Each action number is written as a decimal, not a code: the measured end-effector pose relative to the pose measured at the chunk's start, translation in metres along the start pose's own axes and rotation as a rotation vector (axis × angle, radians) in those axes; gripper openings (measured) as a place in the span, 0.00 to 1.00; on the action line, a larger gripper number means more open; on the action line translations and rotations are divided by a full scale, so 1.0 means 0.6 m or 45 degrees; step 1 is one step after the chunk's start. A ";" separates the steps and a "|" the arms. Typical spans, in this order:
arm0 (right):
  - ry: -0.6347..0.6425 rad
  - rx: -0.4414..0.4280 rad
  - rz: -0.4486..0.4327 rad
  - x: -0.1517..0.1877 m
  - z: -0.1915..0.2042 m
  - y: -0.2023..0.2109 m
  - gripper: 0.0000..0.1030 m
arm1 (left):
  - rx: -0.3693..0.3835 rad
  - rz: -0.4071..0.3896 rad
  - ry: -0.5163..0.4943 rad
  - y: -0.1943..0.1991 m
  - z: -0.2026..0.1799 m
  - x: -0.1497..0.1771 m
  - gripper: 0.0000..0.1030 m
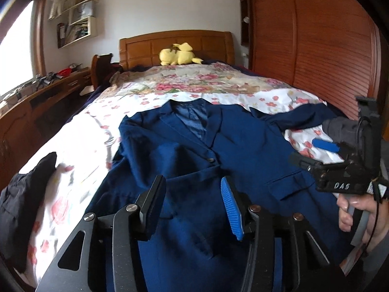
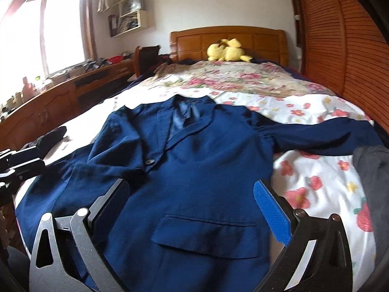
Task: Fold large clothes
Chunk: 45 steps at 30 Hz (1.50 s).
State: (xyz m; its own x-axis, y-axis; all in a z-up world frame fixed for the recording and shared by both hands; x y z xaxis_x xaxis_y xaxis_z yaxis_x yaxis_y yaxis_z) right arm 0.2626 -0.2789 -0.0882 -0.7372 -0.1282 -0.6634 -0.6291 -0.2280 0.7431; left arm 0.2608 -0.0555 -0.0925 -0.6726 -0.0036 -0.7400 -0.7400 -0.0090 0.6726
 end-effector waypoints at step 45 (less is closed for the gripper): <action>0.137 -0.313 -0.091 -0.007 0.156 0.043 0.07 | -0.060 -0.069 0.080 0.025 0.083 0.046 0.48</action>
State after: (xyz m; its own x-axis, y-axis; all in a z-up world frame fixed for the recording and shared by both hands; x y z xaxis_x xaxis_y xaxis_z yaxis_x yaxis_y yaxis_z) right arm 0.2266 -0.1939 -0.0581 -0.6543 -0.2023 -0.7287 -0.5900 -0.4662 0.6592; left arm 0.2304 -0.0058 -0.1026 -0.6288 -0.0642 -0.7749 -0.7729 -0.0582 0.6319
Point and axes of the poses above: each gripper's, at about its wrist camera, not at the fingertips, and y roughly against the way its jaws point, z to its left, x to its underside, the point moved 9 cm from there along -y, roughly the way its jaws point, and after that the axes turned 9 degrees about z, right-handed, at the moved point
